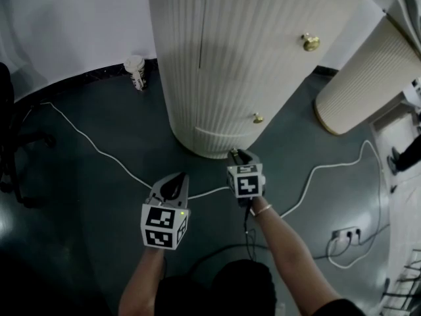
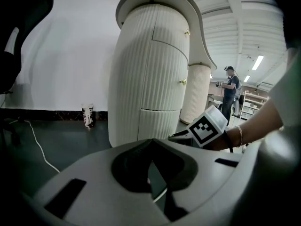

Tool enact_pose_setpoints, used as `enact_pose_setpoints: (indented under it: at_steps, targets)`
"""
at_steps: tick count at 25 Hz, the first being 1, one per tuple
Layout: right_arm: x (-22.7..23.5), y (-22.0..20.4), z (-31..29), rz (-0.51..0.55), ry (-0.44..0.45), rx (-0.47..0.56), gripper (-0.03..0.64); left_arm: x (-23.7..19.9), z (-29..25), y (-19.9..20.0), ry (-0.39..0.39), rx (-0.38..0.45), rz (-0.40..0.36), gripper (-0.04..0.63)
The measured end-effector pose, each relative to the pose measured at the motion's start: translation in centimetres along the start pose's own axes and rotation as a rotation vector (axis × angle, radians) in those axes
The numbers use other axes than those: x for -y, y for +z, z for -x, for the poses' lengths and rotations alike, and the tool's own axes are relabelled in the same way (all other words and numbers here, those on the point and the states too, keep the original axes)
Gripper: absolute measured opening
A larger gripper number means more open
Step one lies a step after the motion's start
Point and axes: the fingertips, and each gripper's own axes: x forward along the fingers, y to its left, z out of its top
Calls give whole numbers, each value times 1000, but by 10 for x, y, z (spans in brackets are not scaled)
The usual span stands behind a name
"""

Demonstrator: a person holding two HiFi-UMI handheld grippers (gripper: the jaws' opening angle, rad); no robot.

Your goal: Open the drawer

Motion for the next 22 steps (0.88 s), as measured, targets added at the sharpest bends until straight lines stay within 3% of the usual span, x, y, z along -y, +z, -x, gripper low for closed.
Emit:
enact_pose_setpoints:
  at_steps: [6,12,18,22]
  targets:
    - [0,0,2,-19,4,-3,98,3,1,1,0,-2,-52,3]
    - [5,-13,9,2,11,25,97,-3,-3,-2,3,-9,-26,3]
    - [-4,-50,48,-20,34,-8,98,3,-4,3,-16,7,25,3]
    - [-6,-63,64,-8,42,-11,98,7,-8,10,-29,19,20,3]
